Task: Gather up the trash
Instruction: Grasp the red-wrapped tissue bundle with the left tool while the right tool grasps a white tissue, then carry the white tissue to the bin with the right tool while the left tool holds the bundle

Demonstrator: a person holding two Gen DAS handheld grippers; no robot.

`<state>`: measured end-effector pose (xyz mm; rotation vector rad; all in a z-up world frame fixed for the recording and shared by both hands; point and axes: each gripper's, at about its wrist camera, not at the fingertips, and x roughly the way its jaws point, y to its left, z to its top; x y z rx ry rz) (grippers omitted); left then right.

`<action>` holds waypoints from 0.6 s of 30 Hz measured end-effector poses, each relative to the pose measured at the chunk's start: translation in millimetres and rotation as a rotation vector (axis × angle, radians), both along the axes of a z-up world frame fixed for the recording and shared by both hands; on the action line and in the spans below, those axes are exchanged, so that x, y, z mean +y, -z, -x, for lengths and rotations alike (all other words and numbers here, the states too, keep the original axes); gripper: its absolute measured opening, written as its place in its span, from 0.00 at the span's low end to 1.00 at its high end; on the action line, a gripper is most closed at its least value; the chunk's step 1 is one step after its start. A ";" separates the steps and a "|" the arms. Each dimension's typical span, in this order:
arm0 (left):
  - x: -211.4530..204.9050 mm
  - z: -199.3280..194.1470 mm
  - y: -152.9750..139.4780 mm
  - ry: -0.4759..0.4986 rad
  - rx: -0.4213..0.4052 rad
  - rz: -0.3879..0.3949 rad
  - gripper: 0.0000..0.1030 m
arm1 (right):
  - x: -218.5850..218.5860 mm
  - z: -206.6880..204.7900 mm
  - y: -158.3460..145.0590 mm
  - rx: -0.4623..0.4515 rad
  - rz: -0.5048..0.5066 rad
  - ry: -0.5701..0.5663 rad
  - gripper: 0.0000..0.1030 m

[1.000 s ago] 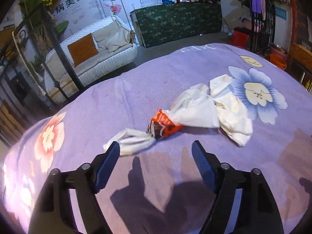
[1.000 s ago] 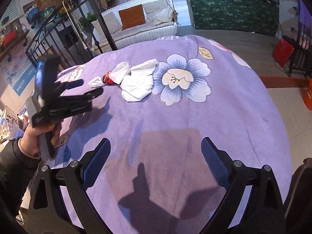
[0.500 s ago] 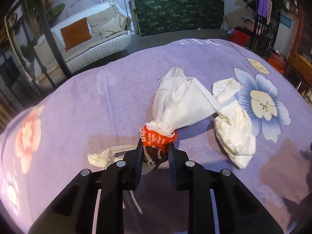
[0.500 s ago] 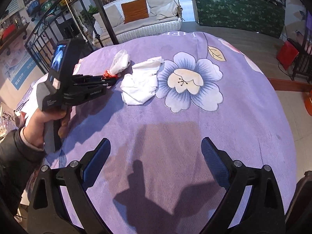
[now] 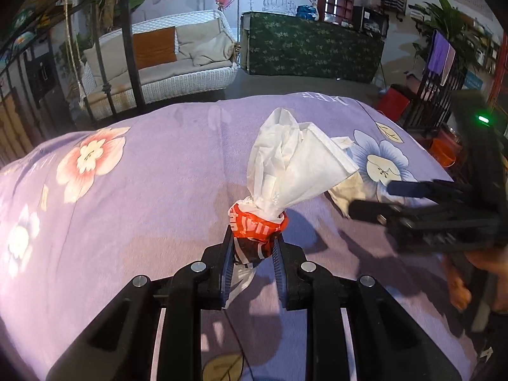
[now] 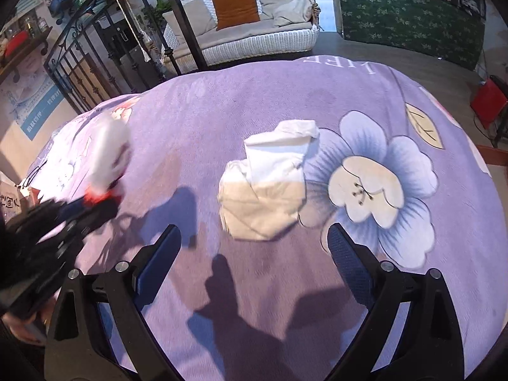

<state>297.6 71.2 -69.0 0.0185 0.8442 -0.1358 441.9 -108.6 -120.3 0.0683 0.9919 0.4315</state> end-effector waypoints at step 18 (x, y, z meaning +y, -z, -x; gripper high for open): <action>10.1 37.5 10.8 -0.034 0.038 0.056 0.21 | 0.2 -12.8 8.6 0.000 -0.044 0.055 0.23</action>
